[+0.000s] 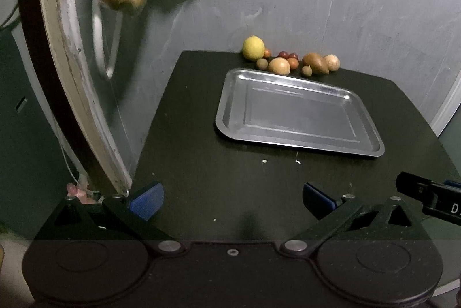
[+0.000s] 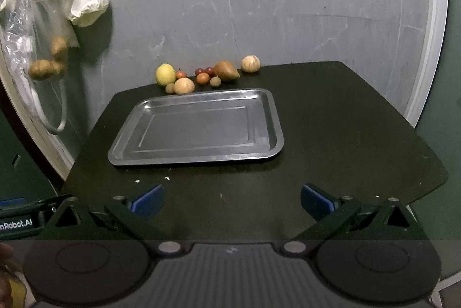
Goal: Organize fruits
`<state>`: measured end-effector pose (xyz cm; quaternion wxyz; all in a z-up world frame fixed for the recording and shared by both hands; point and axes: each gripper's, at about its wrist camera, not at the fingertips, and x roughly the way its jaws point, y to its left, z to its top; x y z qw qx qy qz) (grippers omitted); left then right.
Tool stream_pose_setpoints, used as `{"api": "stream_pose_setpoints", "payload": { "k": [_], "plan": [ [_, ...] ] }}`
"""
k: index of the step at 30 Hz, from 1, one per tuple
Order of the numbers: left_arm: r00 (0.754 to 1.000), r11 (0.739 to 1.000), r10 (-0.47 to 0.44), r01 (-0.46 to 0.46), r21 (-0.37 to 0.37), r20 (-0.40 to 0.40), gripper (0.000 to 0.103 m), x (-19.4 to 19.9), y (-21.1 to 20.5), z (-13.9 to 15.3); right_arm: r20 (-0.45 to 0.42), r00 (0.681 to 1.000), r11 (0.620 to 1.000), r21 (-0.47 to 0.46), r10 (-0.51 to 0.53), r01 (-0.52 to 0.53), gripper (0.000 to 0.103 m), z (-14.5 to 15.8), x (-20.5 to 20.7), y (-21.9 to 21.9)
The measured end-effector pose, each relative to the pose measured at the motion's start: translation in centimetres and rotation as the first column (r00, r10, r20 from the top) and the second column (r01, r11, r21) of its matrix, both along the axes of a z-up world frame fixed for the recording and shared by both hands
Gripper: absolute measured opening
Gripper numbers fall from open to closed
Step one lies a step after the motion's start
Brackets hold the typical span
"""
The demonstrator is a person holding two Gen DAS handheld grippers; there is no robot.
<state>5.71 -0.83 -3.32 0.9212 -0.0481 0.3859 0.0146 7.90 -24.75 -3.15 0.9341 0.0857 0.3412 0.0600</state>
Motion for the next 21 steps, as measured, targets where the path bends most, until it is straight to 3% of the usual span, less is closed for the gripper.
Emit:
{"api": "stream_pose_setpoints", "payload": {
  "k": [9,21],
  "plan": [
    [0.997,1.0,0.027,-0.027,-0.007,-0.072,0.102,3.5,-1.7,-1.6,-0.047,0.998,0.999,-0.009,0.032,-0.033,0.103,-0.9,3.1,-0.9],
    [0.983,0.99,0.14,-0.139,0.013,-0.118,0.102,9.7,-4.4,-2.0,-0.042,0.986,0.987,0.007,0.159,-0.159,0.103,-1.5,10.9,-3.3]
  ]
}}
